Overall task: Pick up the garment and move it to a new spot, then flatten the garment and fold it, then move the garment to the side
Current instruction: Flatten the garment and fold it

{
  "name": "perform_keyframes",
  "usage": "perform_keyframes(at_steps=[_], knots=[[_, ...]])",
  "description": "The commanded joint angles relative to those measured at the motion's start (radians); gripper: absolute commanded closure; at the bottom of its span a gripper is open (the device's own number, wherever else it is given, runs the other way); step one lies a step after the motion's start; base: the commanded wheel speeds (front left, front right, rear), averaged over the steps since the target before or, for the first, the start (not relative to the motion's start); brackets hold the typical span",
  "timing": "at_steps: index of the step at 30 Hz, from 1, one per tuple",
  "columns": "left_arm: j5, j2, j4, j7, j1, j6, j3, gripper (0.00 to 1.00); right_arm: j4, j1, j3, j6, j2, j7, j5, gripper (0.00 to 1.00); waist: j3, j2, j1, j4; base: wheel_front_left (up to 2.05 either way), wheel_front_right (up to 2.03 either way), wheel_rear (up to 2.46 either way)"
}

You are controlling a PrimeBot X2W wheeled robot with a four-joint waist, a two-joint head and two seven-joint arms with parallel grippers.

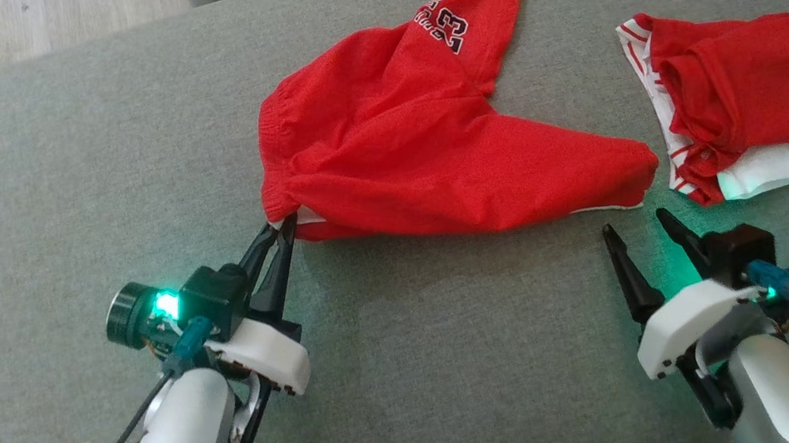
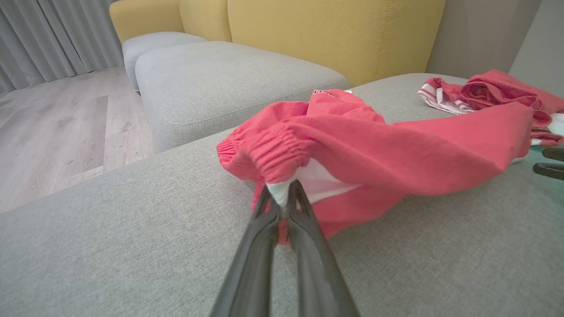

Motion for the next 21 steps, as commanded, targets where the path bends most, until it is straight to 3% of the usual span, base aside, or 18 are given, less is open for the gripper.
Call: perform_keyframes(at_steps=[1,21], knots=[[-0.009,0.028,-0.037,-0.003,-0.024,0.01,0.03,1.0,-0.01,-0.038,0.027,-0.001,-0.005,0.004,-0.03,0.0,0.002,0.0,0.0,0.001,0.0,0.0,0.0],[-0.022,0.04,-0.056,0.007,-0.027,0.02,0.008,1.0,0.121,-0.136,0.045,-0.001,-0.009,0.008,-0.161,0.0,0.003,0.0,0.0,0.007,0.0,0.0,0.0]])
